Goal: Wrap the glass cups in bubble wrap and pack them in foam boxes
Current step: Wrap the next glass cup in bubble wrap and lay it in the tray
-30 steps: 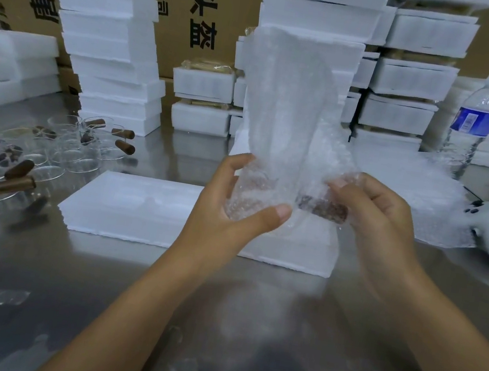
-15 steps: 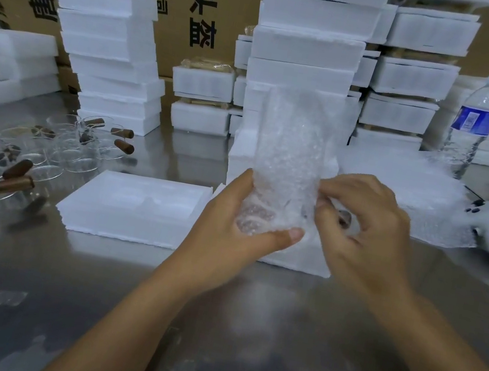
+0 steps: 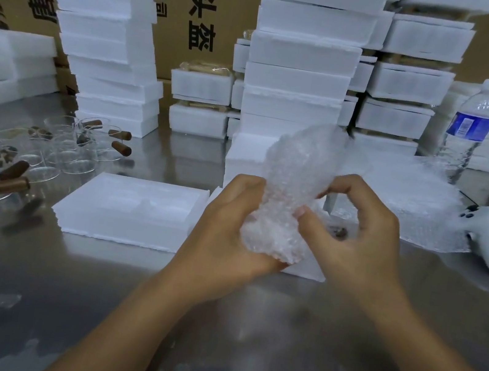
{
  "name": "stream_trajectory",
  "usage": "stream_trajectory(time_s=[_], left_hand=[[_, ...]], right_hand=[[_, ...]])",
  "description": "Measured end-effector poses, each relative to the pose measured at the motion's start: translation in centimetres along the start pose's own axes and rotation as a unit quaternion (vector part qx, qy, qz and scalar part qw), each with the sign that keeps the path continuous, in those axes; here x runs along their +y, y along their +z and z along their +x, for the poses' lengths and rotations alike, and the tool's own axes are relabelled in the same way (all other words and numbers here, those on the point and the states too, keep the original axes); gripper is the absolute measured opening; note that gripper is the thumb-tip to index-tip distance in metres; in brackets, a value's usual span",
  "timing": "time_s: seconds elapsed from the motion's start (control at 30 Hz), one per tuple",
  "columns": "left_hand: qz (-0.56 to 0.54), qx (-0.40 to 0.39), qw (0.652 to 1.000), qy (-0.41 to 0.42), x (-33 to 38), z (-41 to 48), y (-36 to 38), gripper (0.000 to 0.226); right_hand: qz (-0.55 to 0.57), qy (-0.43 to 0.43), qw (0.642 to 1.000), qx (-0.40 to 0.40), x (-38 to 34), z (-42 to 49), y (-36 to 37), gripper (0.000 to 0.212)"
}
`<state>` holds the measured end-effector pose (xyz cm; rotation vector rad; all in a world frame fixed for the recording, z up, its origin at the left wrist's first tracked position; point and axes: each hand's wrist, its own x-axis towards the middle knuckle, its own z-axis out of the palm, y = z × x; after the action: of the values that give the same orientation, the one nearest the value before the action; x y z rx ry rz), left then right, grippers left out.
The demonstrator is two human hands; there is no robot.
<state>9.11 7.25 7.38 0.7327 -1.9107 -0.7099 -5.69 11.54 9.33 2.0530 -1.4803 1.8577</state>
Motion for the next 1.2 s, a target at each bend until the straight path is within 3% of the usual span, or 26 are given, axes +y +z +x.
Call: stream_trajectory(time_s=[0.27,0.37,0.43,0.5,0.57,0.67,0.73,0.8,1.0,1.2], left_hand=[[0.041,0.0,0.999,0.001,-0.8,0.2,-0.1,0.051],[0.072,0.008,0.997,-0.003,-0.9,0.3,-0.2,0.063],[0.045,0.016,0.999,-0.003,-0.7,0.1,0.0,0.067],[0.019,0.02,1.0,0.008,-0.5,0.0,0.0,0.074],[0.042,0.016,0.998,0.043,-0.5,-0.1,0.0,0.08],[0.072,0.012,0.993,0.088,-0.4,-0.1,-0.1,0.086],[0.087,0.016,0.989,0.12,-0.4,0.0,0.0,0.084],[0.109,0.019,0.98,0.164,-0.5,-0.1,0.2,0.075],[0.144,0.026,0.975,0.169,-0.6,-0.3,0.3,0.057],[0.125,0.05,0.983,0.126,-0.6,-0.1,-0.1,0.054]], right_hand=[[-0.035,-0.138,0.99,-0.001,-0.6,-1.0,1.0,0.044],[-0.077,-0.145,0.986,0.027,-0.5,-0.9,1.3,0.03],[-0.046,-0.084,0.995,0.028,-0.6,-0.7,1.2,0.016],[0.053,0.027,0.998,0.008,-0.7,-0.4,1.0,0.008],[0.124,0.102,0.987,0.011,-0.4,-0.2,0.8,0.024],[0.108,0.144,0.983,0.024,-0.1,0.2,0.4,0.052],[0.112,0.167,0.98,0.001,0.3,0.3,0.2,0.055],[0.122,0.18,0.975,-0.036,0.6,0.3,0.2,0.042],[0.003,0.078,0.997,-0.013,0.3,-0.2,0.6,0.036],[-0.012,0.006,0.999,-0.04,0.2,-0.5,0.7,0.016]])
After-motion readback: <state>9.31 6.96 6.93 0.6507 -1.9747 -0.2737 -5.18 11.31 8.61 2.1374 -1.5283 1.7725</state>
